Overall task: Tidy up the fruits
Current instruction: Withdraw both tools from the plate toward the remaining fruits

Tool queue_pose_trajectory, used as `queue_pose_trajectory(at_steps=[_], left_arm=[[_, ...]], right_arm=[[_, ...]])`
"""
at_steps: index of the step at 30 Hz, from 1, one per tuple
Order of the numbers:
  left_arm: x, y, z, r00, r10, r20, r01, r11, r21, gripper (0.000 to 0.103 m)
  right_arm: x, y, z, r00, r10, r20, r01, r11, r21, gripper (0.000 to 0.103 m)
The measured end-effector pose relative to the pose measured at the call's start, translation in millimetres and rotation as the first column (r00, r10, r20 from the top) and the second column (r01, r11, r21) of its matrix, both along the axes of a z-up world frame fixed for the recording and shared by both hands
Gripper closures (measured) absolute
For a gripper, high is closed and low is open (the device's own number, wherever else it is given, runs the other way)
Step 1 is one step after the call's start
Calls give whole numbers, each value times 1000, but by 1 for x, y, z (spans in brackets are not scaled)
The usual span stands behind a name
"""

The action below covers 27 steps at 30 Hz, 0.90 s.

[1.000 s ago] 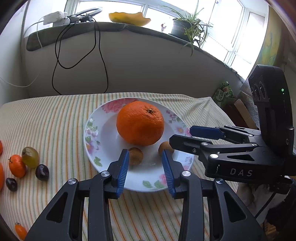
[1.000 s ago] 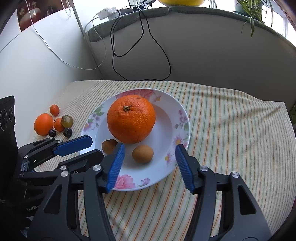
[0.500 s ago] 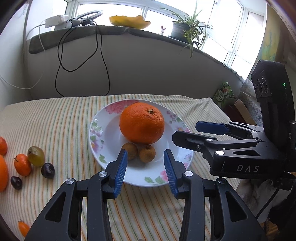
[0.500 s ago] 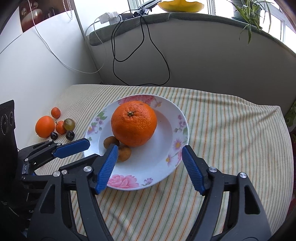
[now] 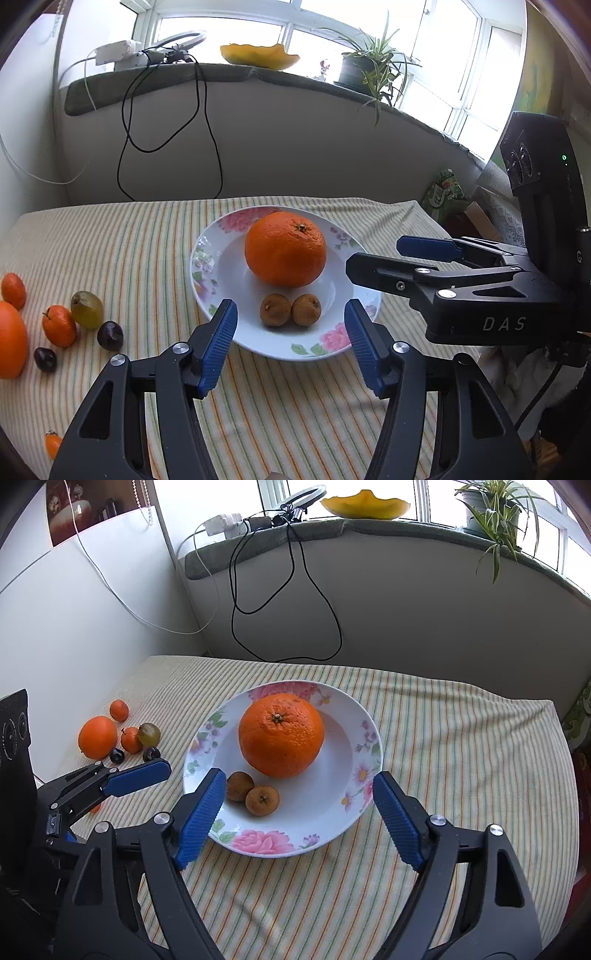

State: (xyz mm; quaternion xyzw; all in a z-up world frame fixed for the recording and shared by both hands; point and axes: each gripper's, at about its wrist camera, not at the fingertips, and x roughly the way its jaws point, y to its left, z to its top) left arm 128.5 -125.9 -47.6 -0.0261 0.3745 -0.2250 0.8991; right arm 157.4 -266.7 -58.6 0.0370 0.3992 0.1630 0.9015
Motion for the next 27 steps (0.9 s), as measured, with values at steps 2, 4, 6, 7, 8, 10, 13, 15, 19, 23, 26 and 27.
queue_pose_trajectory(at_steps=[2,4,6,7,8,10,13,15,19,23,26,27], left_arm=[[-1,3,1,1000,5,-1,-5,1000,-5,43],[-2,6,1,1000,12,-1,-12,1000,-7,43],[-4,11,2,1000,20,0,-20,1000,-10,43],[-5,13,3,1000,22,1,-22,1000,-10,43],[-7,16,3,1000,27,1,-27,1000,-8,43],[-11,22,4,999,38,4,-38,999,-6,43],[-15,33,5,998,59,7,-59,998,7,43],[-18,43,5,997,76,9,-76,997,10,43],[-25,66,6,991,130,12,-130,991,12,43],[-33,88,8,985,172,23,-172,985,13,43],[-41,105,9,979,203,26,-204,979,15,43],[-43,110,9,977,213,26,-213,977,14,43]], right_arm=[[-2,0,2,1000,-1,5,1,1000,3,18],[-3,1,4,1000,0,7,0,1000,3,18],[-4,2,6,1000,3,10,-3,1000,6,18],[-5,3,7,1000,5,11,-6,1000,9,18],[-5,5,8,1000,10,12,-10,1000,12,18],[-7,8,9,1000,20,14,-20,1000,15,18],[-9,15,10,999,42,18,-42,999,21,18],[-9,21,11,998,57,18,-58,998,27,18],[-9,34,12,996,82,24,-83,996,30,18],[-9,48,11,993,116,20,-117,992,45,18],[-11,61,11,988,150,24,-151,987,47,18],[-11,66,11,986,163,25,-164,985,48,18]])
